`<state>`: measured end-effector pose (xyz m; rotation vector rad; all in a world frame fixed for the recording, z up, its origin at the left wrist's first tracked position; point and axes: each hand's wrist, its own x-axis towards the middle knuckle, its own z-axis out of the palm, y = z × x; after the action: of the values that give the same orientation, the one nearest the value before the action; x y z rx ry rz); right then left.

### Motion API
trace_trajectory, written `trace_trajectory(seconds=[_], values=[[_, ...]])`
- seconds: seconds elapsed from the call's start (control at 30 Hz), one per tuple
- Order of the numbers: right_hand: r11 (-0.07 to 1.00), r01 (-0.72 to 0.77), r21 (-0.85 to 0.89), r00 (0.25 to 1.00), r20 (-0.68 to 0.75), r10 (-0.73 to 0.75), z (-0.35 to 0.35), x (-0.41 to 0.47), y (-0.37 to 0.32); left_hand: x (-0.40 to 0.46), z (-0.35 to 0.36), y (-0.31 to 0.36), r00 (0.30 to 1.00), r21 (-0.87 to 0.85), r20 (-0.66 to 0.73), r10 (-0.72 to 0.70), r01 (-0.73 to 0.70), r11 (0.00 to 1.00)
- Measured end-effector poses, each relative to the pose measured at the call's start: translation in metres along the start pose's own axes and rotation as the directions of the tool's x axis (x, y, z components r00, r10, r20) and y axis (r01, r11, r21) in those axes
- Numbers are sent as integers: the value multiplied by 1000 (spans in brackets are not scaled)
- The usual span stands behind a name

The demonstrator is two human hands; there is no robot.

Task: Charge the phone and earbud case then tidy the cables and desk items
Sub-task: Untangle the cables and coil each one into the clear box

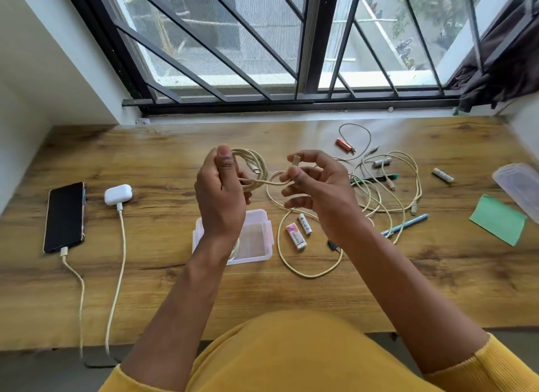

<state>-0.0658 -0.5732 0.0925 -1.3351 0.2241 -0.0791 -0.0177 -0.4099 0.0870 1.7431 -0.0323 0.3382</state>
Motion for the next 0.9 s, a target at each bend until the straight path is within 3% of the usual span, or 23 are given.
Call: trace_trajectory(seconds=[0.2,0.37,0.6,0.73,0.9], values=[[990,-91,-110,991,90,101,5,5,-1,-8,7,6,990,-53,139,38,-31,998],[959,31,-282,983,180,22,12,7,-8,-6,9,1,982,1,186,-33,34,999],[928,111,-357,990,117,-73,9,7,-10,-2,6,-2,979,153,162,-124,100,983],[956,97,-277,986,156,-55,7,6,-7,-3,8,-2,977,194,157,-143,112,975],[999,36,-24,975,218,-30,5,5,-4,-4,8,-5,991,271,105,-86,54,961]])
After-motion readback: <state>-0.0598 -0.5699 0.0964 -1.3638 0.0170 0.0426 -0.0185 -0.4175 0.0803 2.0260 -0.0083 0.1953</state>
